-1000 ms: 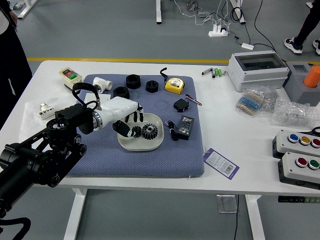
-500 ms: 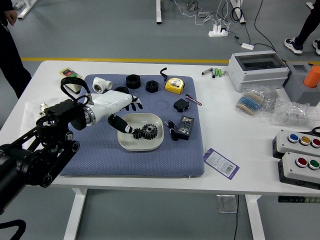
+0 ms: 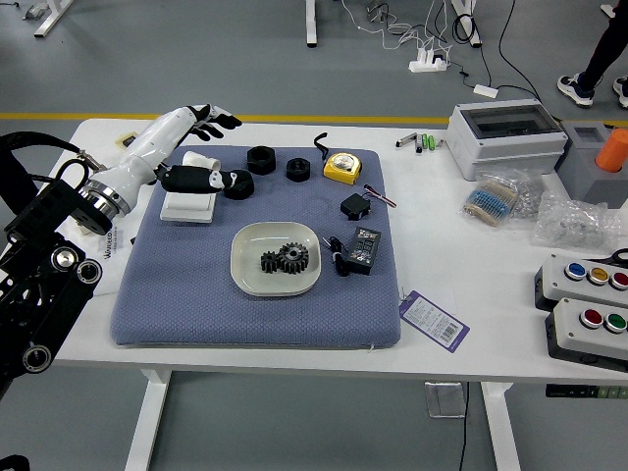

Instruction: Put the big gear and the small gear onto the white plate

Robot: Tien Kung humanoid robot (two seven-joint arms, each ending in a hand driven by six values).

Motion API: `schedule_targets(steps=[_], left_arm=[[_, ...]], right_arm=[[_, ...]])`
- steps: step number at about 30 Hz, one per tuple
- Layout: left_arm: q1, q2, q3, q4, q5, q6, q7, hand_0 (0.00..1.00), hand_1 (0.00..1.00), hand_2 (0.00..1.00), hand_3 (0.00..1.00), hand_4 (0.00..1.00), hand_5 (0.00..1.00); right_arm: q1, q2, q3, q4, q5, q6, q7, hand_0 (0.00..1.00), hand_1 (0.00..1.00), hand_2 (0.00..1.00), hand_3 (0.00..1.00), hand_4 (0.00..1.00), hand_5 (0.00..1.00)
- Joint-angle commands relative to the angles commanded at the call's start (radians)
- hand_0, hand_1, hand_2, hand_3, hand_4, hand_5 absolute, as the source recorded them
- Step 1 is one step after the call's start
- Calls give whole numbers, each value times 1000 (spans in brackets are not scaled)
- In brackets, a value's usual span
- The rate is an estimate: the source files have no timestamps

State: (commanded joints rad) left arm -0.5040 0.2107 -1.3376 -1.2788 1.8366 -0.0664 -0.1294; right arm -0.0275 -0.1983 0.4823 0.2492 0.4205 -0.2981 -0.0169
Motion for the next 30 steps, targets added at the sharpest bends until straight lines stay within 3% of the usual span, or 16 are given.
schedule_targets(steps=[5, 7, 9, 10, 14, 15, 16, 18, 21, 22, 23, 30], left_arm=[[61, -12, -54, -7, -146, 39, -1, 634, 652, 758, 622, 839, 360], [68, -14, -59, -7, -187, 43, -1, 634, 652, 758, 622, 839, 360], [105, -28, -85, -8, -265, 43, -1, 634, 652, 758, 622, 839, 360], [117, -35, -96, -11, -302, 50, 8, 818, 777, 848, 734, 835, 590], [207, -78, -179, -12, -470, 69, 69, 818, 777, 848, 734, 835, 590], [218, -85, -190, -12, -509, 64, 74, 818, 777, 848, 734, 835, 590], [229, -92, -202, -14, -548, 47, 79, 851, 857, 914, 851, 856, 702], [241, -98, -214, -18, -622, 18, 85, 851, 857, 914, 851, 856, 702], [260, -96, -221, -26, -712, -58, 108, 851, 857, 914, 851, 856, 702], [270, -91, -215, -29, -743, -80, 113, 831, 839, 896, 835, 877, 768], [283, -87, -215, -33, -773, -100, 118, 831, 839, 896, 835, 877, 768], [348, -86, -243, -60, -852, -149, 127, 836, 836, 895, 833, 894, 819]], right_arm=[[0, 0, 6, 0, -6, 1, 1, 706, 719, 782, 604, 813, 660], [-1, 0, 7, 0, -7, 1, 1, 706, 719, 782, 604, 813, 660], [-3, 1, 6, 0, -6, 2, 2, 706, 719, 782, 604, 813, 660], [-4, 1, 5, 0, -9, 1, 1, 708, 720, 781, 605, 811, 659], [-14, 5, 16, -1, -13, 1, 4, 708, 720, 781, 605, 811, 659], [-16, 6, 20, -1, -13, 1, 4, 708, 720, 781, 605, 811, 659], [-20, 7, 26, -1, -17, 1, 4, 707, 720, 782, 604, 811, 658], [-23, 8, 34, -1, -23, 2, 4, 707, 720, 782, 604, 811, 658], [-28, 10, 48, 0, -35, 2, 2, 707, 720, 782, 604, 811, 658], [-31, 11, 52, 0, -36, 2, 1, 705, 720, 781, 603, 812, 658], [-36, 13, 56, 0, -37, 2, 0, 705, 720, 781, 603, 812, 658], [-60, 22, 69, -3, -42, -1, 2, 704, 723, 779, 604, 812, 659]])
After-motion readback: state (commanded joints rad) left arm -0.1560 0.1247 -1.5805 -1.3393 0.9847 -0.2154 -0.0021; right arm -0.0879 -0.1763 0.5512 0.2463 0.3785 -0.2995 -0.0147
